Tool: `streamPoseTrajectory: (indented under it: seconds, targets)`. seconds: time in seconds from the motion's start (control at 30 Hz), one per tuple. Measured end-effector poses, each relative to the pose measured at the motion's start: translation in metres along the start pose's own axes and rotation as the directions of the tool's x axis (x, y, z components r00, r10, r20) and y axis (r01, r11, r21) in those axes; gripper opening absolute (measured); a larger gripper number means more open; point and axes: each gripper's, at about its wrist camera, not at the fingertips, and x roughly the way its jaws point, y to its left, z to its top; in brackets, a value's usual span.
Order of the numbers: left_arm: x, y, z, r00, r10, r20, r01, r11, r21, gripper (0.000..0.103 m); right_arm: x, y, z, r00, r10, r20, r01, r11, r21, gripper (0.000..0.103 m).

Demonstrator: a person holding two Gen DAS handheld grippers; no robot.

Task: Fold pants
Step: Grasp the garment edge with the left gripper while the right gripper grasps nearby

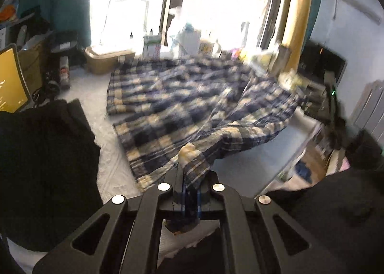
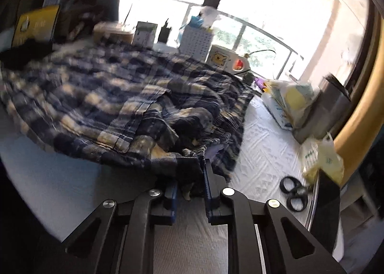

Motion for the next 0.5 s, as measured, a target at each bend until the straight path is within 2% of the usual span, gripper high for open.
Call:
streamPoseTrajectory:
  seconds: [0.13,0.3,0.5]
  targets:
    - [-0.021,-0.008,0.012,0.993,-0.025,0.112,0.025,1.0,0.003,0.005,-0.024,-0.013,0.002,0.999,-0.015,0.04,0.012,0.998,0.065,0.017]
    - [-0.026,-0.014,0.03,0.988,0.001,0.153,-0.005,1.0,0.025,0.005,-0.053,-0.017,0.015,0.992,-0.07,0.101,0.062,0.995,0.075,0.017]
    - [-0.018,-0.008,0.061,0.978,0.039,0.207,-0.046,0.998,0.032,0.005,-0.057,-0.033,0.035,0.987,-0.088,0.131,0.071,0.989,0.13,0.017]
